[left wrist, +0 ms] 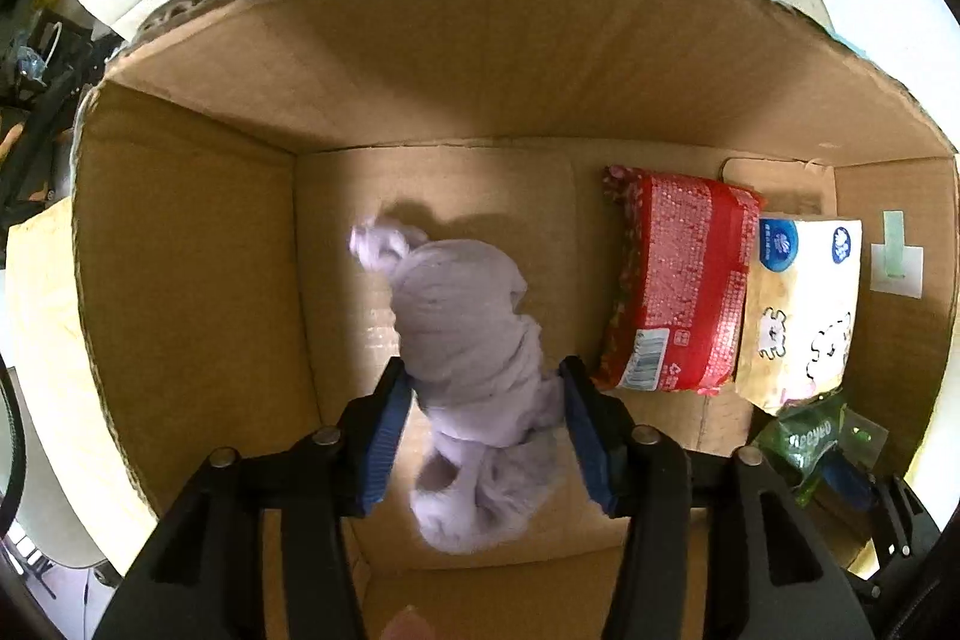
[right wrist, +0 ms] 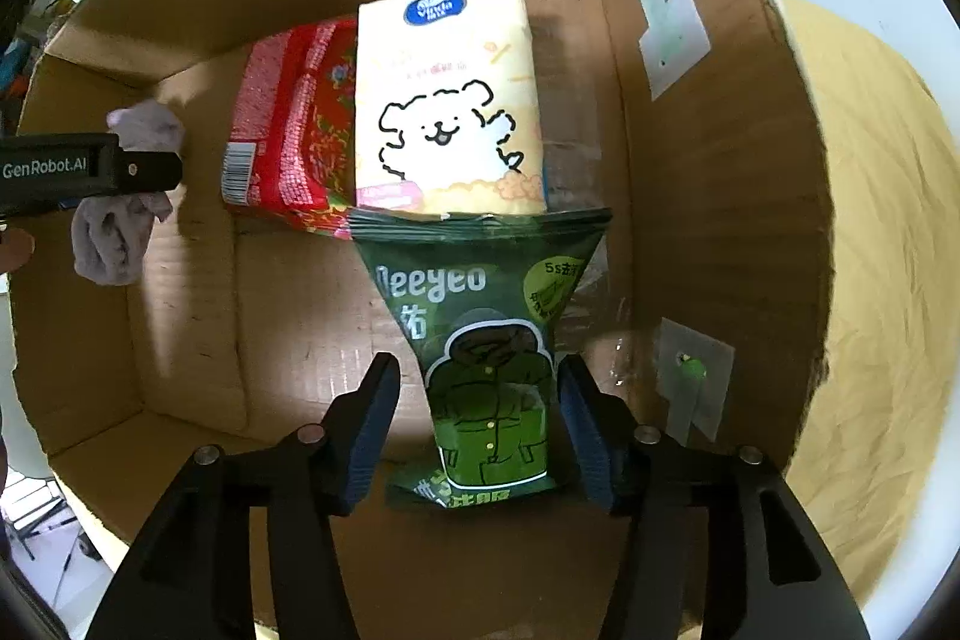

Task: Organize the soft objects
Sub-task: 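Carry towel and wipes pack into the box and open both tools, then lift both tools out of the box toward the panda bag and drink tube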

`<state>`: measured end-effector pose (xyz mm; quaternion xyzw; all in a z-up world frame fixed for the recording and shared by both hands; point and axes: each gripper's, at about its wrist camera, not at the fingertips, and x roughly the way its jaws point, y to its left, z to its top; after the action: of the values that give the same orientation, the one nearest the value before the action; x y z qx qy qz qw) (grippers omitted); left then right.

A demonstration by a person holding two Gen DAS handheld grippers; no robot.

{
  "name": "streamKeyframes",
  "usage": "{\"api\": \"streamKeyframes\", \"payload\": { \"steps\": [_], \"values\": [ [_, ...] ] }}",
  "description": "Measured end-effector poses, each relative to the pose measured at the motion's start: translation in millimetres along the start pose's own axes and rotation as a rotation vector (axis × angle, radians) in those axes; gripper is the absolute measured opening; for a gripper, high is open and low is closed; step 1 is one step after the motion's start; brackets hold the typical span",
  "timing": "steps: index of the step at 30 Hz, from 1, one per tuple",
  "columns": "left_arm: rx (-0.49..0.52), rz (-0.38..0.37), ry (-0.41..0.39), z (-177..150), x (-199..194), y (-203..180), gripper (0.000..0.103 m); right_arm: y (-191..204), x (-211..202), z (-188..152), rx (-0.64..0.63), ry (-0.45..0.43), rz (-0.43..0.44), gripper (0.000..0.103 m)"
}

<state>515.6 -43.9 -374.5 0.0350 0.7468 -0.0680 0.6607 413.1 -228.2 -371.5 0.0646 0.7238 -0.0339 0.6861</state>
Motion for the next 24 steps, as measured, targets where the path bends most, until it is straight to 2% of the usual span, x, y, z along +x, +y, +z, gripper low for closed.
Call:
{"api": "streamKeyframes", "payload": {
  "steps": [2, 5, 6, 8, 9, 12, 13, 17, 24],
  "values": [
    [-0.014, -0.012, -0.017, -1, -5, 5, 0.057, 14, -10, 0, 0.003, -0.007, 0.0, 0.061],
    [-0.031, -0.031, -0.038, -4, -16, 9, 0.058, 13, -22, -7, -0.001, -0.028, 0.0, 0.069],
    [-0.033, -0.038, -0.047, -7, -21, 10, 0.062, 14, -28, -10, -0.004, -0.04, -0.001, 0.072],
    [-0.036, -0.046, -0.071, -13, -31, 10, 0.076, 16, -36, -11, -0.009, -0.06, -0.001, 0.077],
    [-0.038, -0.046, -0.087, -18, -37, 9, 0.085, 18, -39, -13, -0.011, -0.07, 0.0, 0.083],
    [-0.05, -0.075, -0.116, -33, -53, 9, 0.092, 20, -50, -18, -0.009, -0.097, 0.01, 0.101],
    [-0.049, -0.084, -0.126, -38, -56, 9, 0.096, 20, -55, -20, -0.009, -0.111, 0.008, 0.102],
    [-0.05, -0.087, -0.19, -74, -79, 10, 0.097, 22, -77, -30, -0.013, -0.148, 0.007, 0.103],
    [-0.034, -0.015, -0.356, -128, -123, -17, 0.097, 16, -113, -54, -0.028, -0.226, 0.022, 0.103]
  ]
}}
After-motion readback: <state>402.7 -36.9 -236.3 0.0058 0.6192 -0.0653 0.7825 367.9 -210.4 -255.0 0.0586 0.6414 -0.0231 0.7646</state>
